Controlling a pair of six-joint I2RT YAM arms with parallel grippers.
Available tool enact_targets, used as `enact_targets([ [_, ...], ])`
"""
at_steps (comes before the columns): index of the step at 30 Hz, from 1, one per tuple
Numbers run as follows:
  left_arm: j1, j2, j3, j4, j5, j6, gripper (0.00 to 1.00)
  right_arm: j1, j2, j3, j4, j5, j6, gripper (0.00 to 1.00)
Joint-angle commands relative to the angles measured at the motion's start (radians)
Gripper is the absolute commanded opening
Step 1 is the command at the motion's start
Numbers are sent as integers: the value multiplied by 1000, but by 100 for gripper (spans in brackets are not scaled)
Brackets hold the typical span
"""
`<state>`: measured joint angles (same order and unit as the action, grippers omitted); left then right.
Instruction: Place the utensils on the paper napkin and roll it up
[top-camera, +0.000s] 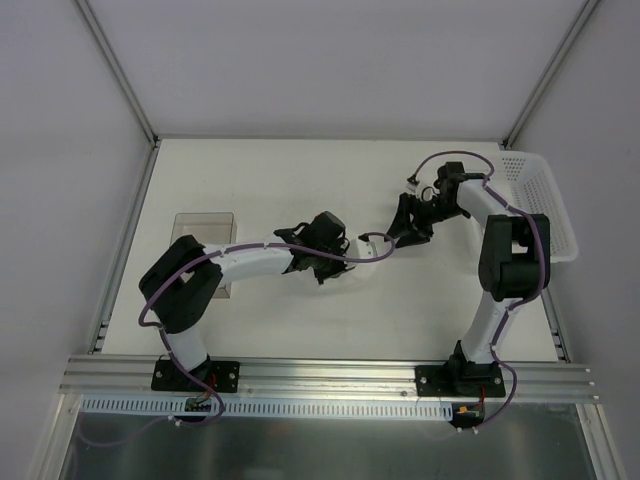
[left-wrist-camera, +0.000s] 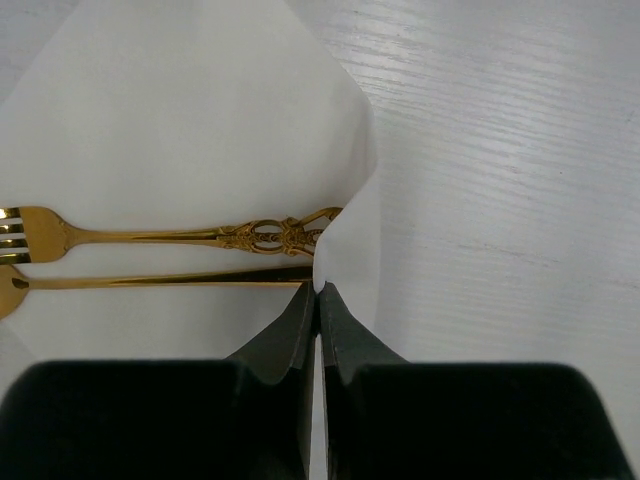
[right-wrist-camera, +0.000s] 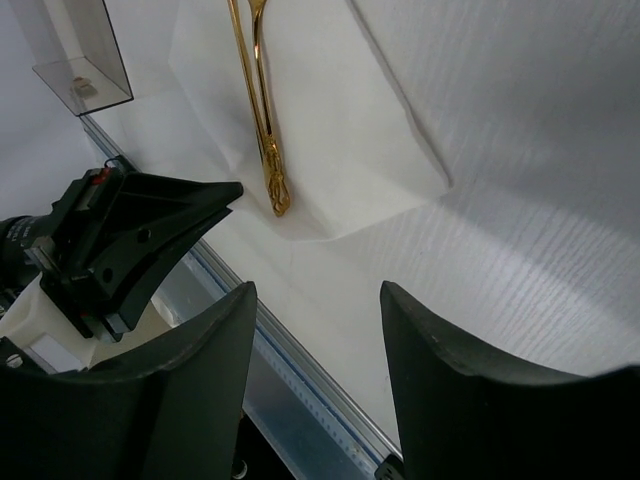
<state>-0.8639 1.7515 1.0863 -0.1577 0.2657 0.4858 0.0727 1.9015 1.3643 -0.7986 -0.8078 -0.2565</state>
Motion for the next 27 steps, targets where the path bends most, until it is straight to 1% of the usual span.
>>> enact_targets([
  [1, 19, 26, 50, -6, 26, -21, 0, 21, -4, 16, -30, -57, -35, 55],
  [5, 29, 57, 75, -6, 23, -38, 0, 41, -21, -13, -30, -141, -64, 47],
  [6, 31, 62, 78, -8, 23, -39, 0, 45, -25, -19, -30, -157, -69, 43],
  [8, 32, 74, 86, -6, 20, -46, 0, 59, -28, -43, -30, -188, -81, 39],
  [9, 34, 78, 87, -6, 20, -47, 0, 65, -28, -50, -31, -214, -85, 35],
  [11, 37, 88, 95, -8, 15, -56, 1, 78, -18, -74, -33, -243, -90, 31],
  [12, 42, 92, 98, -6, 15, -58, 2, 81, -13, -82, -34, -278, -90, 28],
  [18, 58, 115, 121, -6, 15, -73, 4, 96, 22, -119, -33, -392, -92, 23],
  [27, 66, 138, 144, -8, 14, -85, 8, 148, 87, -110, -34, -409, -73, 22],
])
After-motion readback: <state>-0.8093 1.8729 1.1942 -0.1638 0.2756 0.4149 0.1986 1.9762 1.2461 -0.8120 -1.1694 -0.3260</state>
